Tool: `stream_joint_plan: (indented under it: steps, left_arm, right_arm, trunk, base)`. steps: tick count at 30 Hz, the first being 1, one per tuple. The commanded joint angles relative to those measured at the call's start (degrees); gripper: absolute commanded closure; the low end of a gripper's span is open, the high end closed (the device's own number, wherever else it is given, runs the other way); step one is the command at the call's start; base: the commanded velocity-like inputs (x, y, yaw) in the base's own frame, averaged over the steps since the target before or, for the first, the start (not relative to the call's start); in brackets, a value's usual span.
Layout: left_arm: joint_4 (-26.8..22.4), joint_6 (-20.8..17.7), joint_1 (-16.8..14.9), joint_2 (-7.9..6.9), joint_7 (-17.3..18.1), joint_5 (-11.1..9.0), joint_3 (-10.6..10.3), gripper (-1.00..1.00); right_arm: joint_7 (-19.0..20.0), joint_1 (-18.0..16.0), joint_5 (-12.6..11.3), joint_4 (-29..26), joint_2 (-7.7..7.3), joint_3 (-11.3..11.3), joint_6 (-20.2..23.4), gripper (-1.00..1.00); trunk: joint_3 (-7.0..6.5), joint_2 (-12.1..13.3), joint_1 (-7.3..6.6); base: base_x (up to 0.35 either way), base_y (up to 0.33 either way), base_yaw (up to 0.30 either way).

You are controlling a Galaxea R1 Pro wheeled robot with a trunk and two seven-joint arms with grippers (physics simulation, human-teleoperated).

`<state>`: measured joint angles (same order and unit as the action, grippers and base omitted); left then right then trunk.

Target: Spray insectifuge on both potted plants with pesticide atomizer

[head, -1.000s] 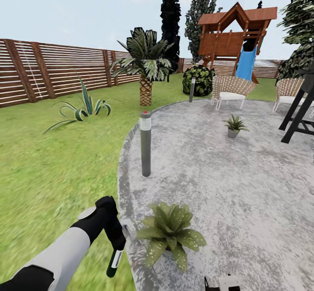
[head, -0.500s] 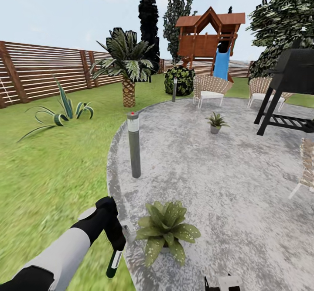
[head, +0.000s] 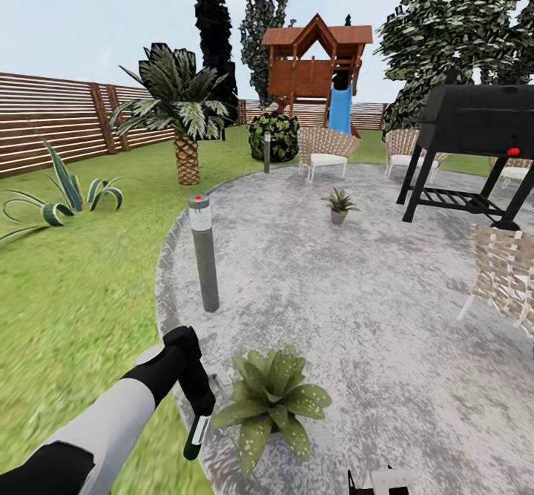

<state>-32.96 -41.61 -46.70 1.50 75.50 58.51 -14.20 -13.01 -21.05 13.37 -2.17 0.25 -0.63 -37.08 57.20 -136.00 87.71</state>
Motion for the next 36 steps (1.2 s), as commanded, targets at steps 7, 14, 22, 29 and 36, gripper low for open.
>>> stream_joint_plan:
  steps: [7,14,22,29,36]
  left_arm:
    - [0.7,-0.2,1.3,-0.5,-0.2,0.5,-0.2,1.0]
    - [0.8,0.1,4.6,-2.1,-2.4,1.1,-0.4,1.0]
    - [0.6,0.0,4.6,-1.93,-3.4,1.0,0.1,1.0]
    - [0.5,0.0,4.6,-1.98,-3.4,1.0,0.2,1.0]
    - [0.5,-0.2,4.6,-2.02,-3.3,0.4,0.4,1.0]
  right_arm:
    - [-0.6,0.0,0.6,0.1,0.01,-0.1,-0.1,-1.0]
    - [-0.6,0.0,0.6,0.1,0.01,-0.1,-0.1,-1.0]
    - [-0.5,0.0,0.6,0.1,0.01,-0.1,0.0,-1.0]
    - [-0.5,0.0,0.6,0.1,0.01,-0.1,0.0,-1.0]
    - [-0.5,0.0,0.6,0.1,0.01,-0.1,-0.1,-1.0]
  trunk:
    - [0.05,0.0,0.01]
    - [0.05,0.0,0.01]
    - [0.05,0.0,0.01]
    - [0.05,0.0,0.01]
    - [0.05,0.0,0.01]
  base:
    - [0.029,0.028,-0.022]
    - [0.0,0.0,0.0]
    - [-0.001,0.0,-0.225]
    - [-0.226,0.132,-0.299]
    - [-0.084,0.287,-0.275]
